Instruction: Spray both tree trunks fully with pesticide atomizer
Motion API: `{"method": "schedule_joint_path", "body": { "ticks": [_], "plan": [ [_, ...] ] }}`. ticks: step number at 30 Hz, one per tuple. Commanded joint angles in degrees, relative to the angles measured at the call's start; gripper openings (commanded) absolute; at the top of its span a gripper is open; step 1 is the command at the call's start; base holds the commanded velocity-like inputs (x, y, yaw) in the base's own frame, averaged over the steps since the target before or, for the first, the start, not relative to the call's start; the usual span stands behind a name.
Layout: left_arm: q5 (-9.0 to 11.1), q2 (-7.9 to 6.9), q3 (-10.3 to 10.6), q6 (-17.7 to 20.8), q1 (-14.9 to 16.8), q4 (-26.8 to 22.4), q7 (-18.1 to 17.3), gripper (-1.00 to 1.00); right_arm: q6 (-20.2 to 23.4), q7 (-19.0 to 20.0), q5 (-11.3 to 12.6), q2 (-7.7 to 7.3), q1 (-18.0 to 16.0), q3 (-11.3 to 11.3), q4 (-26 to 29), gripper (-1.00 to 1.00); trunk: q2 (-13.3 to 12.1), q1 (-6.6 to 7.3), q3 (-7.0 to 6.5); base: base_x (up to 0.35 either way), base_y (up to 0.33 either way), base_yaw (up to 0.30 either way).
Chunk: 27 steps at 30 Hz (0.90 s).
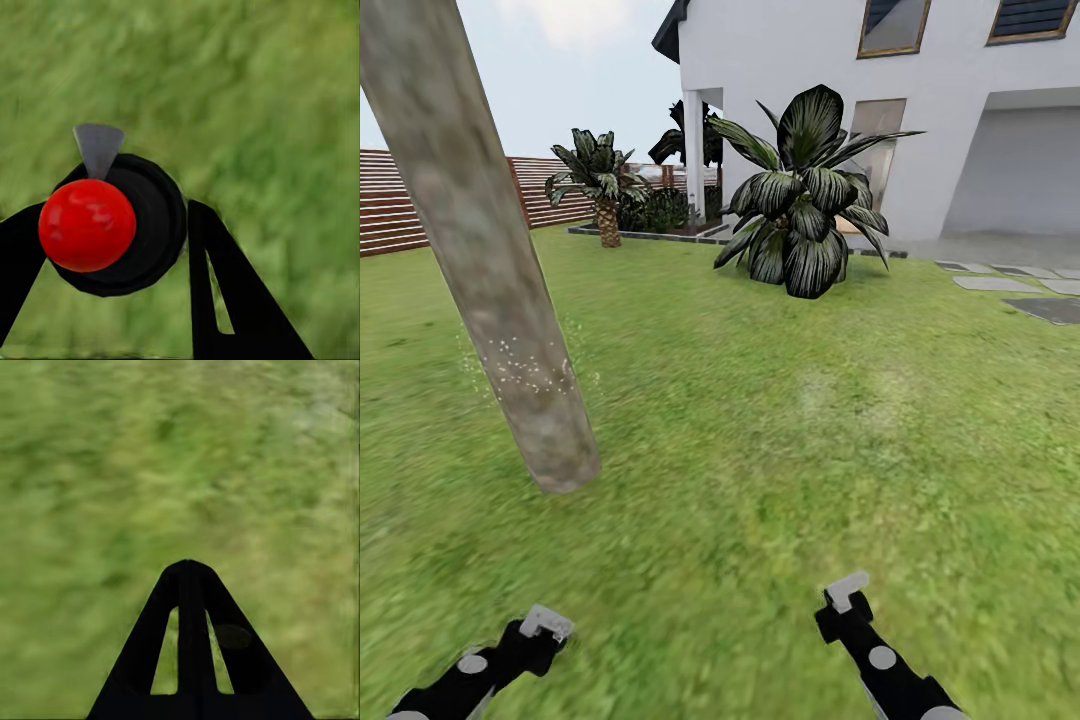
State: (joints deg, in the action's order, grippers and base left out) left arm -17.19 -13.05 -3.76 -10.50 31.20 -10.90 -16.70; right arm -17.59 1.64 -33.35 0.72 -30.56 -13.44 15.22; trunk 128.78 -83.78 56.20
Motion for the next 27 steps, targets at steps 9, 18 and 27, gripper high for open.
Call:
{"method": "schedule_joint_path", "body": {
  "ticks": [9, 18, 27],
  "plan": [
    [16.5, 0.28, -0.6, -7.6, -3.9, 7.1, 7.4, -1.00, -5.0, -1.5, 3.5, -3.02, 3.2, -8.6, -0.8, -1.00, 0.0, 0.01, 0.04, 0.000, 0.000, 0.000],
    [17.6, 1.99, -0.7, -7.6, -5.8, 7.2, 7.7, -1.00, -5.8, -6.7, 3.6, -2.91, 5.6, -8.8, -3.3, 1.00, 0.0, 0.01, 0.04, 0.000, 0.000, 0.000],
    [17.9, 1.90, -0.7, -7.6, -5.9, 7.2, 7.9, -1.00, -11.0, -12.2, 3.8, -2.33, 6.7, -8.8, -6.6, 1.00, 0.0, 0.01, 0.04, 0.000, 0.000, 0.000]
  ]
}}
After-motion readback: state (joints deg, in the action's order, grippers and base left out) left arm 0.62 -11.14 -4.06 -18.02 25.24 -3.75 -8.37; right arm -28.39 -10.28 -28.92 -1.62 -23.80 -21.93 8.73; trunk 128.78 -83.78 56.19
